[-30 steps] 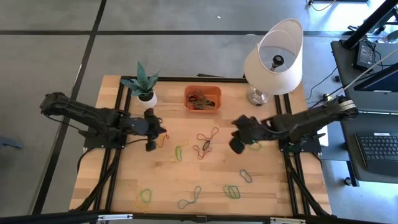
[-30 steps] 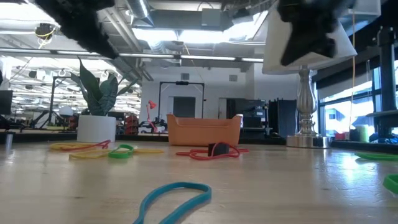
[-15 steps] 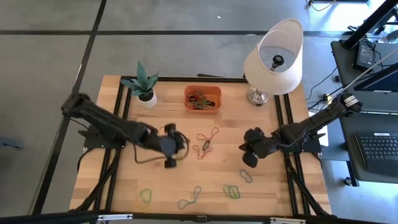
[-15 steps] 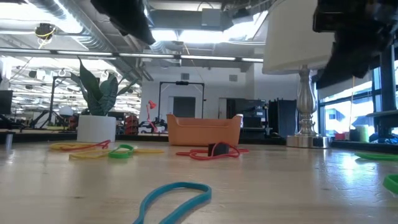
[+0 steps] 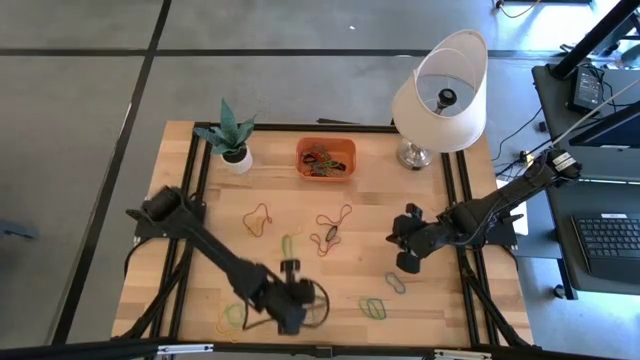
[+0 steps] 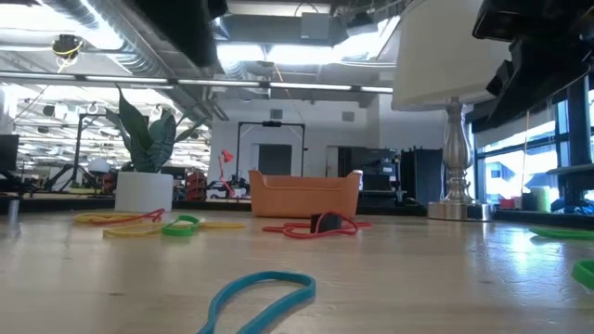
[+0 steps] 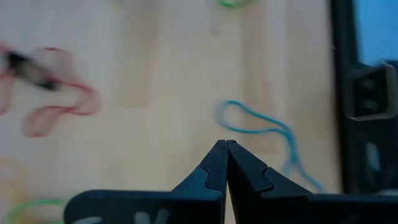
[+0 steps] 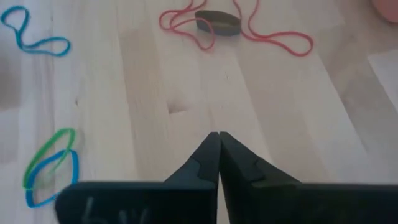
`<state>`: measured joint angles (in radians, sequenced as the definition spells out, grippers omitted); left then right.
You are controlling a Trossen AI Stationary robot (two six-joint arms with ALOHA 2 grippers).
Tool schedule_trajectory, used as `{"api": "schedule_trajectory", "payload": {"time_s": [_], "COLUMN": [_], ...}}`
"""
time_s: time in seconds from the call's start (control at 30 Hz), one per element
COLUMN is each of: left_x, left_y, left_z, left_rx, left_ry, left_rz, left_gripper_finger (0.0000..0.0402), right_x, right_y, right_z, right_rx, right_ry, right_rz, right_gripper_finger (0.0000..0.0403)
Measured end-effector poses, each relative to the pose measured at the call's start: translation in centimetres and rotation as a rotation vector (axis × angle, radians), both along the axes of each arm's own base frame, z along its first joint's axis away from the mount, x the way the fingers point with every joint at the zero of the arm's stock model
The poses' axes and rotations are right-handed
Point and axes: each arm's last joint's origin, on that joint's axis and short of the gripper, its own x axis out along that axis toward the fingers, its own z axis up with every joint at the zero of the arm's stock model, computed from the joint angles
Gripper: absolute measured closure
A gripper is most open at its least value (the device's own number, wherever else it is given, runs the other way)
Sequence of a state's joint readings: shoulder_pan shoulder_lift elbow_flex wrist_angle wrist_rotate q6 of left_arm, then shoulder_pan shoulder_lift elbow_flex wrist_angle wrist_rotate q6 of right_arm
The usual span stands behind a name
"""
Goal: Pick and place rubber bands into bin
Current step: Put the left blue rubber band into the orange bin
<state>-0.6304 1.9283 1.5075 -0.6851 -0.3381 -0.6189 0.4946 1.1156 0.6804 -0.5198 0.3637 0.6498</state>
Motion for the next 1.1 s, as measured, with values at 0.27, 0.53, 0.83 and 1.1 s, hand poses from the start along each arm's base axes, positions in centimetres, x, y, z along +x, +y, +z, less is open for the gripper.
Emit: {"api": "schedule_trajectory", "payload": {"time_s": [0.27, 0.53, 0.83, 1.1], "left_x": [-0.5, -0.2, -0.1, -0.3], "left_y": [-3.7, -5.2, -5.1, -4.8], "left_z": [-3.1, -6.2, -9.8, -9.4], "left_rx": [-0.172, -0.196, -0.078, -0.069], "left_ry": [0.192, 0.219, 0.263, 0.271], "left_rz": [-0.092, -0.046, 0.039, 0.054], "left_gripper_finger": [0.038, 0.0301, 0.029, 0.0393], "right_x": [0.0, 0.0, 0.0, 0.0], "right_y": [-0.1, -0.1, -0.1, -0.1], "right_z": [0.0, 0.0, 0.0, 0.0], "right_rx": [-0.035, -0.036, -0.021, -0.023], "right_ry": [0.005, 0.006, 0.004, 0.004], "right_rz": [0.035, 0.036, 0.018, 0.02], "right_gripper_finger": [0.0397, 0.0399, 0.0391, 0.0389]}}
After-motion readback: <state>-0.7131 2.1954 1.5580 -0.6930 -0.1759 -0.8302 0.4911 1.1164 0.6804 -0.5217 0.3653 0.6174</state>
